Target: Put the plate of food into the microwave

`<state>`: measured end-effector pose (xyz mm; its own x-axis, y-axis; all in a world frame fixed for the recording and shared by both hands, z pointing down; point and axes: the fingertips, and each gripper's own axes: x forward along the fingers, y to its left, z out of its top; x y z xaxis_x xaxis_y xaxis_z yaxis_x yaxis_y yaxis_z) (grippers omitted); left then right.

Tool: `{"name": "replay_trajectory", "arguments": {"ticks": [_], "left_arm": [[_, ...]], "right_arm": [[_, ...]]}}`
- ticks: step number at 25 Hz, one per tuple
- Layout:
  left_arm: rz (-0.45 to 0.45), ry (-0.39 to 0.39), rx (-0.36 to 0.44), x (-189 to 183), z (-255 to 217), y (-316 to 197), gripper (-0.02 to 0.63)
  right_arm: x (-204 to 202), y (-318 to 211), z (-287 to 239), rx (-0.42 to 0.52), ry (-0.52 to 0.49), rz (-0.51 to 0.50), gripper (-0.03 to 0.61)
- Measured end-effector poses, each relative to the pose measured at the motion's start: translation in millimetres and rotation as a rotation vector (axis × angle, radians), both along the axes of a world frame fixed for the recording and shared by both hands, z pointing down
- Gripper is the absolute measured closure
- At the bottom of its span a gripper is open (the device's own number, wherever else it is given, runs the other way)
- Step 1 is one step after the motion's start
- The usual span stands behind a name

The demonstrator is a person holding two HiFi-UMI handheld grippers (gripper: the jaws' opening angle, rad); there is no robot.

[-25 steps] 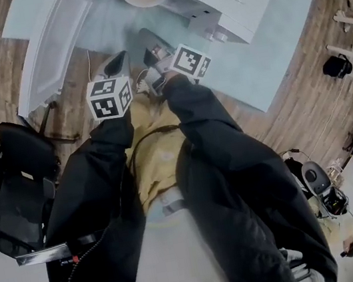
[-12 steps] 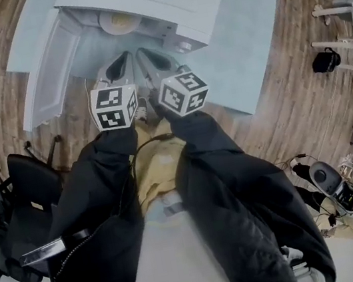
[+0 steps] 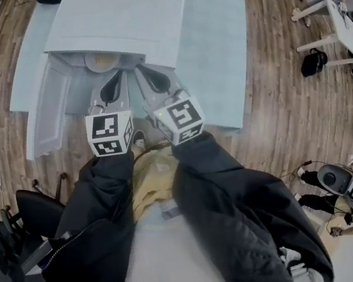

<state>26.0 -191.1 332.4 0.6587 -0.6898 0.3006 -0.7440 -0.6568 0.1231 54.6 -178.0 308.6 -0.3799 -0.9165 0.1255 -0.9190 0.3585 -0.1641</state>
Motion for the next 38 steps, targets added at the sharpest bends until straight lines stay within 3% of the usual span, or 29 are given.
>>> {"name": "replay_trajectory", "arguments": {"ticks": [5,15,25,38], "left_arm": [[0.007,0.009,0.063,6.0,-26.1,-5.7,0.617],[0.034,0.048,0.129,18.9,-61.6,-4.0,0.617],[0.057,0.033,0.134,31.2,-61.6,-2.0,0.617],[0.075,0.032,0.133,21.5,-52.7,3.3,0.617]], "right_arm": [[13.6,2.9,-37.7,0.095,0.085,0.032,0.584],[31.7,2.8,-54.7,0.129,0.132,0.068,0.583],[37.2,2.2,-55.6,0.124,0.136,0.066,0.583],[23.1,2.8,-44.9,0.114,0.156,0.042,0.583]]}}
